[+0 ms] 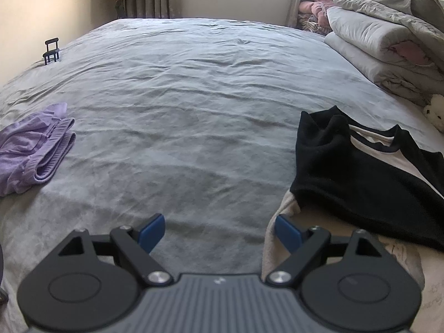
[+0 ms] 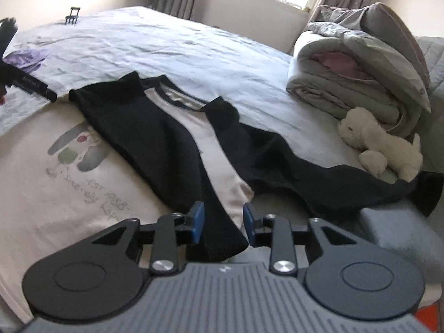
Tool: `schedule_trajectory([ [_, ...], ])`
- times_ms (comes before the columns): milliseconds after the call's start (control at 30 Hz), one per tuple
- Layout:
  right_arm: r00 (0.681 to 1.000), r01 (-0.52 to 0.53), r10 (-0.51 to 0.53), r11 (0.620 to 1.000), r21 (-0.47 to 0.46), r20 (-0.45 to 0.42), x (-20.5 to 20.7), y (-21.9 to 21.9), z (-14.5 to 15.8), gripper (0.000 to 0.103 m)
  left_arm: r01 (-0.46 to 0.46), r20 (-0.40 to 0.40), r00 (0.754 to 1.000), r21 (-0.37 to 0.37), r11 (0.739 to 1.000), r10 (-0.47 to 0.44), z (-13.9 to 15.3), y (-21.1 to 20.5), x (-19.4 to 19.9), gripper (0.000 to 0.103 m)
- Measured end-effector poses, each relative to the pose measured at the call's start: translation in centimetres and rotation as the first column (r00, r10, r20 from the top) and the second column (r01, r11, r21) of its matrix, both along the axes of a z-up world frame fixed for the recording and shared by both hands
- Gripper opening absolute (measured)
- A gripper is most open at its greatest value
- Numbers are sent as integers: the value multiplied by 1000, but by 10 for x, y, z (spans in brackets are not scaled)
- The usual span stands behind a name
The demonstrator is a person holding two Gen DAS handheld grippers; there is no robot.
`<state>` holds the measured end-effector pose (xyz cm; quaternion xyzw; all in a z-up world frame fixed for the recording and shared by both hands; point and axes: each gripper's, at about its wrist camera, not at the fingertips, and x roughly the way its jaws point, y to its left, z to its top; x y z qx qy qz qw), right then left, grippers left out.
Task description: Fold clothes
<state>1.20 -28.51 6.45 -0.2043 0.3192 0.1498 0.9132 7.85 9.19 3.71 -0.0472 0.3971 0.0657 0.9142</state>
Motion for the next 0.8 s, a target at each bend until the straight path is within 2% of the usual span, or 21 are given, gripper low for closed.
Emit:
schedule_trajectory([
  [267, 987, -158, 159, 984, -86, 6, -6, 51, -17, 33, -1, -3, 1000, 2, 1000, 1, -1, 0, 0, 88],
  [367, 986, -168, 168, 984, -65, -9, -6, 52, -15, 33, -6, -1, 1000, -4, 1000, 6, 0, 0, 0, 88],
  [500, 988, -150, 149, 989, 7, 36, -3, 53, -8, 33, 2, -1, 1000, -3, 1000, -2, -1, -3, 1, 88],
  [800, 984, -167, 173, 982, -91, 54, 25, 104, -36, 33, -7, -3, 1000, -17, 1000, 7, 0, 1, 1, 88],
])
